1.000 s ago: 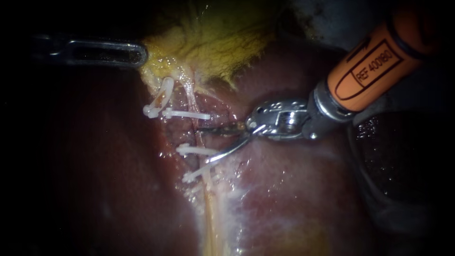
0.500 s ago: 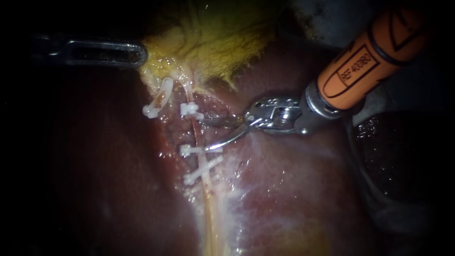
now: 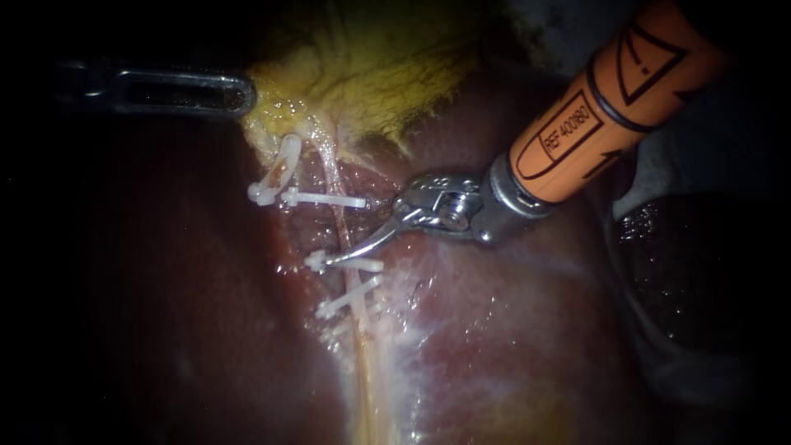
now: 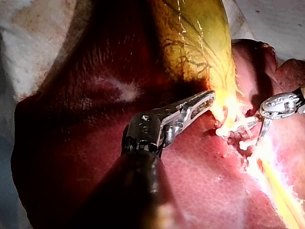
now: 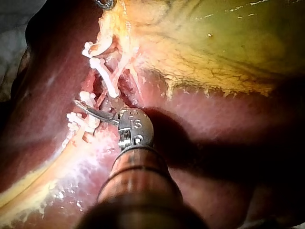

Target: Go to the cutting position right tube

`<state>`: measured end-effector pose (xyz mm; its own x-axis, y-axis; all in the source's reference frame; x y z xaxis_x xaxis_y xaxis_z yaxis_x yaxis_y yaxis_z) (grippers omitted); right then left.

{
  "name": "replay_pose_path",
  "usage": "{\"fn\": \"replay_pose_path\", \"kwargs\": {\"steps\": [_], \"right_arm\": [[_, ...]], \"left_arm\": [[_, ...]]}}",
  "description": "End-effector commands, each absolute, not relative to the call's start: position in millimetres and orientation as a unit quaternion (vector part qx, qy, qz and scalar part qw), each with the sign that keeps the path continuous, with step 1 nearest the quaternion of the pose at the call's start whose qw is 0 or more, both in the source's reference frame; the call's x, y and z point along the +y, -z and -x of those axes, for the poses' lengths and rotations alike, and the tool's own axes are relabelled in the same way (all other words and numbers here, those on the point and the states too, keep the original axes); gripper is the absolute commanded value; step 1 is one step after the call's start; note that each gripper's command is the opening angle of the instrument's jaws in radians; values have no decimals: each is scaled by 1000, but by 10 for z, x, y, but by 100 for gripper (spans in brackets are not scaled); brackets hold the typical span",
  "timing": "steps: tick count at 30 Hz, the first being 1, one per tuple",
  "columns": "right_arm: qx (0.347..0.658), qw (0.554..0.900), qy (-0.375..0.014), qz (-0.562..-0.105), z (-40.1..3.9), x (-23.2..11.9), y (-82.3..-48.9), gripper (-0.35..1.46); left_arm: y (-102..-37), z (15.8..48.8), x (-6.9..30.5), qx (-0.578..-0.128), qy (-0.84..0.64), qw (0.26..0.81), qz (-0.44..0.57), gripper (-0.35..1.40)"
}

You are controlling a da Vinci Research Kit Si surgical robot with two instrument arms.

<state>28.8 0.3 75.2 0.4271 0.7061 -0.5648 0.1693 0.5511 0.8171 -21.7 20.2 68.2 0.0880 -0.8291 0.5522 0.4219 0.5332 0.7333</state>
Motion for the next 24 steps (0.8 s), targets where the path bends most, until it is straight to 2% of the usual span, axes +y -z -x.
{"fn": "replay_pose_path", "kwargs": {"steps": [1, 16, 24], "right_arm": [[507, 719, -185, -438, -289, 3, -752, 98], [548, 673, -143, -476, -315, 1, -747, 81], [562, 652, -133, -492, -325, -1, -720, 80]], "left_arm": [[-682, 217, 202, -512, 441, 710, -199, -35], [-682, 218, 202, -512, 441, 710, -199, -35], [-682, 217, 203, -512, 440, 710, -199, -35]]}}
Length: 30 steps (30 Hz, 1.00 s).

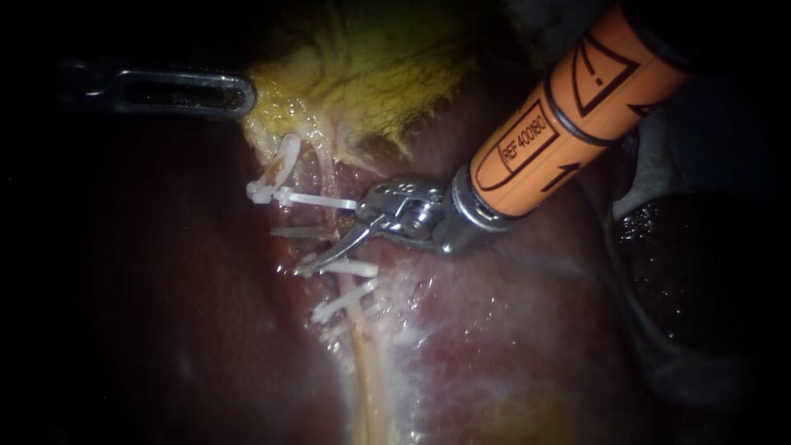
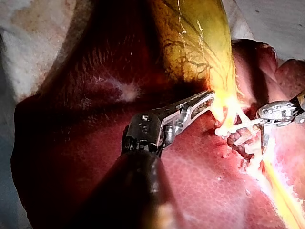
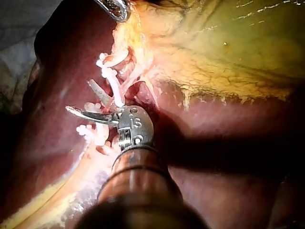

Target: Go to the cutting position right tube

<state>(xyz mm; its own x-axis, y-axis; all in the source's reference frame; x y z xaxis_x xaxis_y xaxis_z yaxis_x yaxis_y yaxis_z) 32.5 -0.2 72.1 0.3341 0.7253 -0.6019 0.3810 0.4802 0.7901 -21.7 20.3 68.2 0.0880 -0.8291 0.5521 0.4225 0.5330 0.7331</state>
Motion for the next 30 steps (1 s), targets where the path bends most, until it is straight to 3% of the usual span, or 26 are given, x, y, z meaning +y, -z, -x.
{"fn": "replay_pose_path", "kwargs": {"steps": [1, 13, 30], "right_arm": [[563, 650, -133, -493, -325, 0, -716, 80], [577, 629, -142, -502, -327, 10, -680, 80], [578, 628, -141, -503, -327, 10, -679, 83]], "left_arm": [[-682, 217, 203, -512, 440, 710, -199, -35], [-682, 217, 203, -512, 440, 710, -199, -35], [-682, 216, 203, -512, 440, 710, -199, -35]]}}
